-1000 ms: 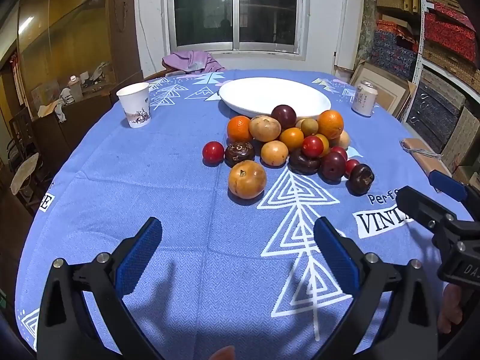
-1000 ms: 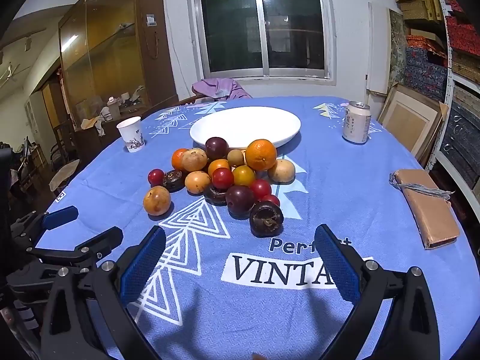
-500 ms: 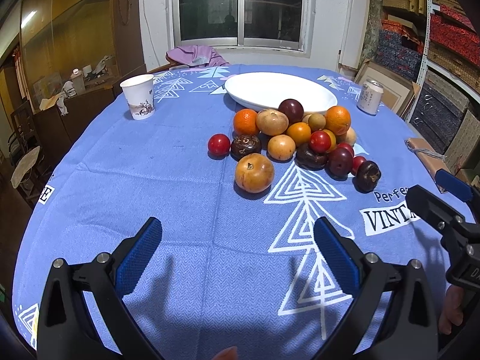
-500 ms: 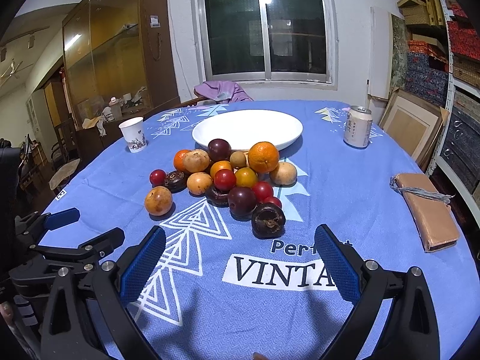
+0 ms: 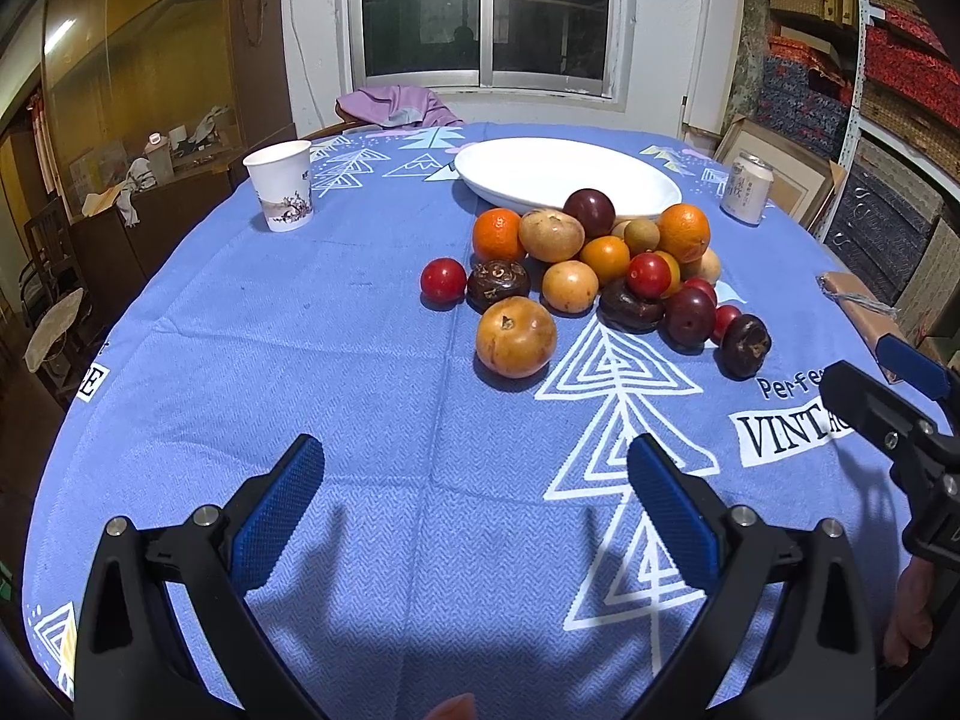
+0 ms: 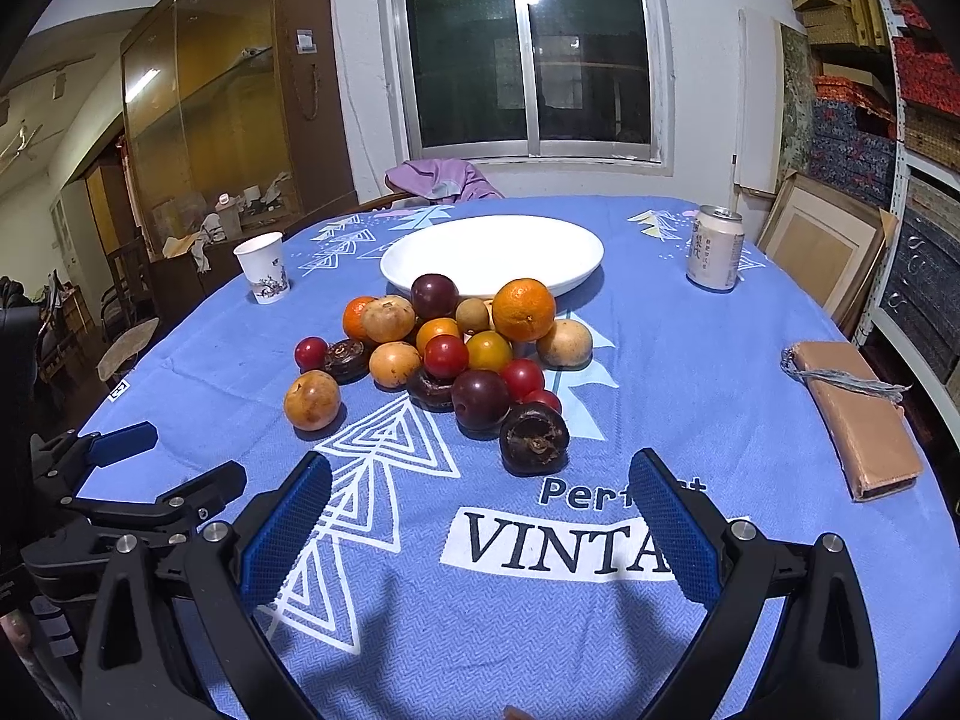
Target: Organize fruits
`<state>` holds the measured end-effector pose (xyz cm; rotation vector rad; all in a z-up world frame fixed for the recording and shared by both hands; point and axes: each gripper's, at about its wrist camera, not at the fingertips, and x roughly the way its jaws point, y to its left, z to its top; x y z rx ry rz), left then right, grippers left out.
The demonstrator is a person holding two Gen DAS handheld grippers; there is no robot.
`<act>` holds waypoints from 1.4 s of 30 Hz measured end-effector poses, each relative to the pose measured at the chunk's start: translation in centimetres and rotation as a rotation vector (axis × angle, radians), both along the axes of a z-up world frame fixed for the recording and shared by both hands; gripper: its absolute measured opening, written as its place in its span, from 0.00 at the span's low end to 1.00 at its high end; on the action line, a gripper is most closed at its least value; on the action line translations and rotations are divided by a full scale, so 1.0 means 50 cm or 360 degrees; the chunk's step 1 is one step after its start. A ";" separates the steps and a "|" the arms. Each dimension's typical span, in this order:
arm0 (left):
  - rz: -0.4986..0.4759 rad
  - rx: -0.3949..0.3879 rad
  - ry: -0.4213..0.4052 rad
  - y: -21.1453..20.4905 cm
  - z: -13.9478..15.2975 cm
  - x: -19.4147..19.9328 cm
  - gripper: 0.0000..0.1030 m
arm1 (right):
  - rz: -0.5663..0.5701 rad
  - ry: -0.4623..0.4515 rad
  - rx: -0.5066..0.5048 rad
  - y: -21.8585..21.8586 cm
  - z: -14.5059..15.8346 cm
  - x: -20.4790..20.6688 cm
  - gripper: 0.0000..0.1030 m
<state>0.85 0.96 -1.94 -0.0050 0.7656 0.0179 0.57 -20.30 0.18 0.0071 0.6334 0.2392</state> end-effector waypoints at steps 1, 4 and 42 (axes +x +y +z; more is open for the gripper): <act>-0.0001 -0.0001 0.0000 0.000 0.000 0.000 0.96 | 0.0001 0.0000 -0.0001 0.000 0.000 0.000 0.97; 0.0000 -0.0003 0.0002 0.000 -0.001 0.000 0.96 | 0.0002 -0.0002 0.0006 -0.001 0.000 0.000 0.97; -0.0015 -0.0008 0.0043 -0.005 -0.014 0.005 0.96 | 0.0023 0.0012 0.0035 -0.005 -0.005 0.003 0.97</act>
